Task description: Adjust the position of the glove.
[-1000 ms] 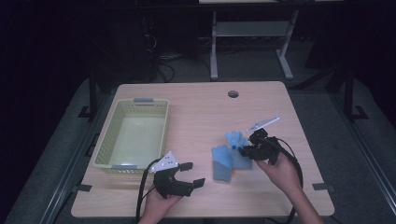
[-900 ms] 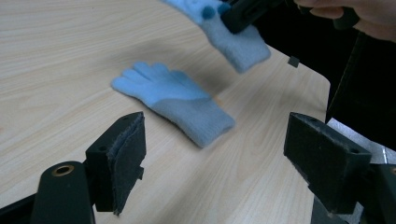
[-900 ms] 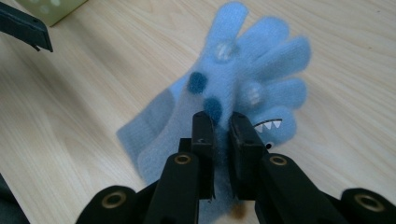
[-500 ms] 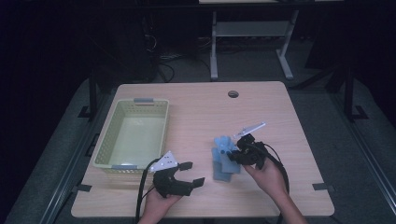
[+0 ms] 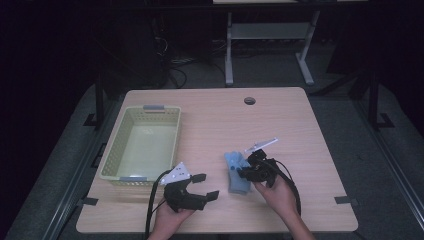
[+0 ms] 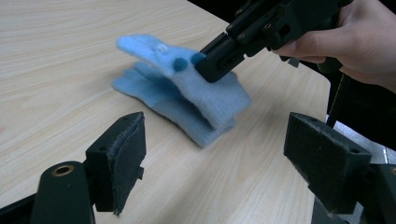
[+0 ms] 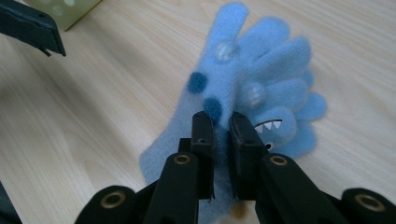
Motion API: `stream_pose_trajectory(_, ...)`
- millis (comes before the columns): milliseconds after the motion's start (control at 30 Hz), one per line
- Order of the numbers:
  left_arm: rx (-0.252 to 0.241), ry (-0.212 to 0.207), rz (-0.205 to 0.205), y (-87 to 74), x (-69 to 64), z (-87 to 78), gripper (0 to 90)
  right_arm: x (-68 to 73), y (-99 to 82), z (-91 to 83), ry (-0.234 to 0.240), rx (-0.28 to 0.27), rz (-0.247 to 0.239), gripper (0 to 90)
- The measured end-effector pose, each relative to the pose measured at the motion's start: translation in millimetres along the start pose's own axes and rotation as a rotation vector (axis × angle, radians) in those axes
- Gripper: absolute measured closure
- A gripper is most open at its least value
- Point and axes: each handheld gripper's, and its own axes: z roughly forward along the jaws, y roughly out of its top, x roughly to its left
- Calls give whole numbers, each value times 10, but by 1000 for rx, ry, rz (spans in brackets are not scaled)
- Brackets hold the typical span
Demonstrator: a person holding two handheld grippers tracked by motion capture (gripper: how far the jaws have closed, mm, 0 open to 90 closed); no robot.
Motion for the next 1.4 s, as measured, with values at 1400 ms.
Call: stream_pose_trajectory(1400,15,-14,-33,-24,-2,73,209,-46,-149,128,23,-25,24,678)
